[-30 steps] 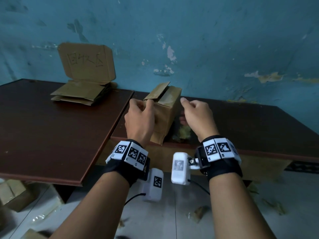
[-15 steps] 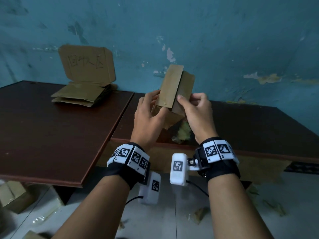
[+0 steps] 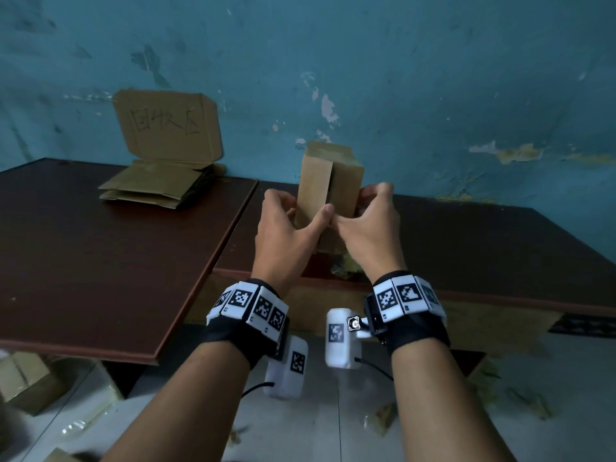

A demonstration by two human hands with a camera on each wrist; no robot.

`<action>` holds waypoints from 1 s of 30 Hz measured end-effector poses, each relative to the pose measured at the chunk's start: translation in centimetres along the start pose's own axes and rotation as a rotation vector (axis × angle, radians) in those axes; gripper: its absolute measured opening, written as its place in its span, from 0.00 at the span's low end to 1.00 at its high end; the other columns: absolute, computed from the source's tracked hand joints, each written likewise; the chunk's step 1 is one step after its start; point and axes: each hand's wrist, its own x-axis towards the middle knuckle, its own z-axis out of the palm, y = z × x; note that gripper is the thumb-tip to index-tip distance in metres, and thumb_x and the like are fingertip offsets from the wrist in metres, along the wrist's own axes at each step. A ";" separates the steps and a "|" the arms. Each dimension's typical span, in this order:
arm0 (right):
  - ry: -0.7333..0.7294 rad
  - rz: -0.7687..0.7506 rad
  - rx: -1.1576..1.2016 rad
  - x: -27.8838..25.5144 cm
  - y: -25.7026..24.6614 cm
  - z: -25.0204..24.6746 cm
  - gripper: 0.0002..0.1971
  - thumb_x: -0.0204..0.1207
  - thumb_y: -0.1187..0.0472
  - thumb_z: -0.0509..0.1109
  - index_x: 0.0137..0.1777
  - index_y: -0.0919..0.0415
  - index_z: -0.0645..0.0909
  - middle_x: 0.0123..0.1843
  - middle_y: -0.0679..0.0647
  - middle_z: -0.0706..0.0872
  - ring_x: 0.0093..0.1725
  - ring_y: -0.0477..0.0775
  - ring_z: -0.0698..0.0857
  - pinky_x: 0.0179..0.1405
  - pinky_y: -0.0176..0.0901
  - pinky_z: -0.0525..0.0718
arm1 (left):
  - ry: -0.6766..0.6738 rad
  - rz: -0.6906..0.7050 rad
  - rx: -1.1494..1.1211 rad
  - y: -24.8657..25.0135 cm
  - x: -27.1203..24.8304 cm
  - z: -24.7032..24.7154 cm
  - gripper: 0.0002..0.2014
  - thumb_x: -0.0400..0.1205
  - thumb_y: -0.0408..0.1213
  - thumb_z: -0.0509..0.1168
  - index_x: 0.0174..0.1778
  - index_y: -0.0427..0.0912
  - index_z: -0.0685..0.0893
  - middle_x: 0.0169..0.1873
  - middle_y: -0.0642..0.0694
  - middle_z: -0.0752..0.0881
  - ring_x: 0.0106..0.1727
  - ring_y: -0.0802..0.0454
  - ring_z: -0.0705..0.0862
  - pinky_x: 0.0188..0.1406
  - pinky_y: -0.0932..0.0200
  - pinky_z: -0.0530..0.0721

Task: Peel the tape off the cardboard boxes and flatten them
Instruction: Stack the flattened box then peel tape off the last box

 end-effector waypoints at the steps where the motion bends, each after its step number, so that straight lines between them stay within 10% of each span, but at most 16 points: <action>1: -0.013 -0.008 -0.013 0.0 0.0 0.1 0.31 0.69 0.50 0.89 0.62 0.53 0.73 0.58 0.49 0.85 0.55 0.45 0.87 0.47 0.36 0.88 | 0.006 0.005 0.018 0.0 0.0 0.0 0.31 0.75 0.68 0.74 0.64 0.53 0.74 0.63 0.54 0.83 0.66 0.56 0.85 0.67 0.43 0.87; 6: -0.027 -0.042 -0.057 0.2 0.3 0.5 0.33 0.68 0.44 0.88 0.66 0.51 0.74 0.63 0.49 0.86 0.61 0.49 0.87 0.59 0.49 0.90 | 0.066 0.099 0.101 0.2 -0.2 -0.3 0.20 0.81 0.61 0.74 0.59 0.51 0.83 0.55 0.56 0.90 0.59 0.59 0.89 0.62 0.47 0.91; 10: -0.053 -0.036 -0.071 0.0 0.0 -0.2 0.32 0.71 0.47 0.86 0.71 0.52 0.78 0.60 0.45 0.87 0.56 0.41 0.87 0.50 0.34 0.86 | 0.050 0.166 0.175 0.0 -0.2 -0.4 0.19 0.84 0.62 0.67 0.53 0.50 0.86 0.41 0.56 0.92 0.46 0.61 0.91 0.51 0.46 0.92; 16: -0.112 -0.083 -0.052 -0.5 -0.8 -1.2 0.06 0.83 0.53 0.70 0.56 0.50 0.86 0.43 0.46 0.90 0.40 0.42 0.87 0.38 0.39 0.82 | 0.034 0.161 0.228 -0.7 0.5 -1.0 0.20 0.95 0.48 0.55 0.35 0.52 0.75 0.26 0.51 0.78 0.31 0.54 0.78 0.35 0.49 0.73; 26: -0.075 -0.057 -0.088 0.0 -0.5 -1.7 0.21 0.92 0.59 0.58 0.33 0.54 0.68 0.28 0.48 0.72 0.21 0.40 0.70 0.23 0.36 0.66 | 0.088 0.068 0.120 -0.2 0.7 -1.5 0.30 0.96 0.50 0.51 0.31 0.35 0.68 0.25 0.44 0.75 0.29 0.48 0.73 0.34 0.49 0.69; 30: -0.043 -0.043 -0.035 0.1 -0.4 -2.2 0.21 0.92 0.64 0.56 0.34 0.54 0.65 0.30 0.49 0.69 0.22 0.39 0.69 0.24 0.35 0.67 | 0.076 0.088 0.039 0.1 0.7 -1.9 0.26 0.97 0.51 0.52 0.33 0.43 0.69 0.26 0.52 0.72 0.28 0.58 0.69 0.33 0.52 0.67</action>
